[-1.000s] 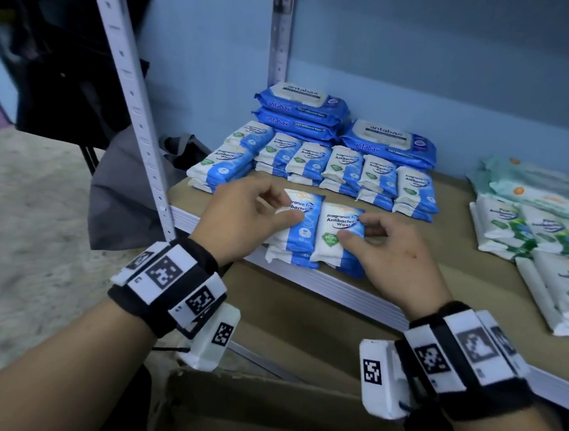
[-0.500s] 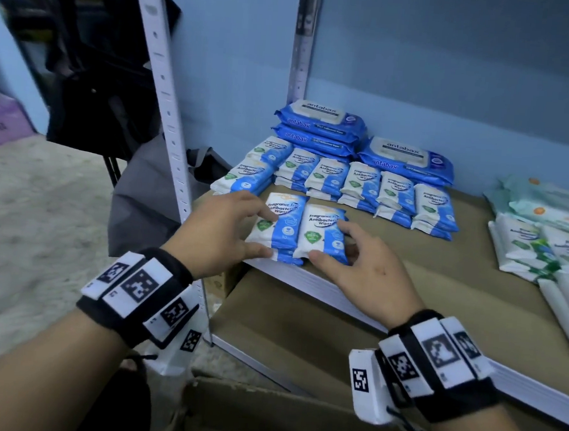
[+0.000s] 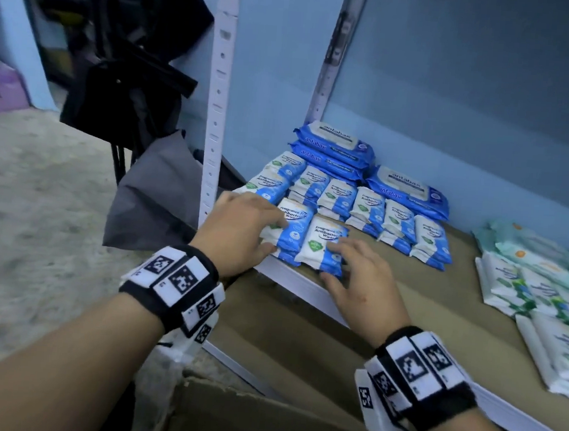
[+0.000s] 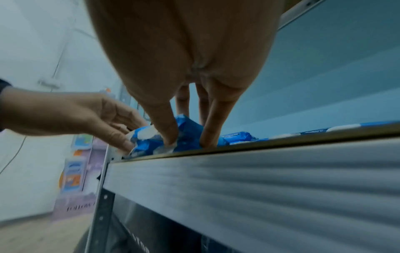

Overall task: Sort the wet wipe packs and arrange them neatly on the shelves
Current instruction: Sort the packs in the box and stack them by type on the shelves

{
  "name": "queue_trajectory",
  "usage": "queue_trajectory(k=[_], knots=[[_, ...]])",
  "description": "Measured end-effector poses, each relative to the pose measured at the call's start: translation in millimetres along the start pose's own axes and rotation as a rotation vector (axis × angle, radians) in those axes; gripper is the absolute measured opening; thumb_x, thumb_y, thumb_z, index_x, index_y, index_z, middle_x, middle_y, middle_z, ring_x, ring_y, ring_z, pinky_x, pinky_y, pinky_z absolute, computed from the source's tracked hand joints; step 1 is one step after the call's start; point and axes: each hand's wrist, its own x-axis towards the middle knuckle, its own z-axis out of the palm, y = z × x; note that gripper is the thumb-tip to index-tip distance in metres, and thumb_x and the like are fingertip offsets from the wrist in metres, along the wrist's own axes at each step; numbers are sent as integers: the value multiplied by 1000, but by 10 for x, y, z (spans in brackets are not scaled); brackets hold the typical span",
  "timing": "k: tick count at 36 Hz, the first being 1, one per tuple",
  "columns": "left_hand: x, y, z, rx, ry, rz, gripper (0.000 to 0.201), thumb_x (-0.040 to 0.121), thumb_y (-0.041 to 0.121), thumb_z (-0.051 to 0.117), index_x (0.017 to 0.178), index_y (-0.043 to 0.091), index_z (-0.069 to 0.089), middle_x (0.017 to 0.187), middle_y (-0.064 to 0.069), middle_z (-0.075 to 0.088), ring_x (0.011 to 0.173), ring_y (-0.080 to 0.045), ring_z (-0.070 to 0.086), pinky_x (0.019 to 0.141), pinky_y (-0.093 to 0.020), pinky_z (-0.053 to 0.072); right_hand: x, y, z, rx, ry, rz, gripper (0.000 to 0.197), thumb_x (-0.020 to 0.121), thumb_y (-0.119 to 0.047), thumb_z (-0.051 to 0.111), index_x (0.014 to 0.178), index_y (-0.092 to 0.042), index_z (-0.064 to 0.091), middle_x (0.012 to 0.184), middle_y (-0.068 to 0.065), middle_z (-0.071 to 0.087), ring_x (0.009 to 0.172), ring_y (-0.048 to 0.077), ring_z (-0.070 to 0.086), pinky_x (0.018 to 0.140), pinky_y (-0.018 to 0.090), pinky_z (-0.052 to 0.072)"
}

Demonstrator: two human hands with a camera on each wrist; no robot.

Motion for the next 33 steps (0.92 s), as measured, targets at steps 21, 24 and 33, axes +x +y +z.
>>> queue_trajectory(k=[21, 24, 33], knots=[[383, 3, 274, -153, 45, -204, 38, 85, 9, 61, 114, 33, 62, 119, 3, 63, 127, -19, 47, 111, -38, 24, 662, -105, 8, -235, -10, 126, 31, 74, -29, 83, 97, -21, 65, 101, -1, 58, 91, 16, 52, 77, 28, 43], [407, -10, 319, -208, 59, -220, 41, 82, 6, 62, 114, 32, 63, 113, 2, 63, 119, -22, 52, 104, -34, 30, 748, -94, -3, -291, -36, 119, 29, 75, -29, 82, 97, -21, 65, 98, -1, 55, 88, 14, 44, 72, 25, 34], [461, -29, 366, -233, 77, -217, 44, 79, 5, 64, 113, 32, 64, 112, 4, 63, 111, -20, 54, 101, -33, 30, 880, -73, 6, -304, -51, 129, 26, 72, -26, 83, 92, -19, 68, 103, 4, 63, 96, 20, 55, 73, 25, 38]])
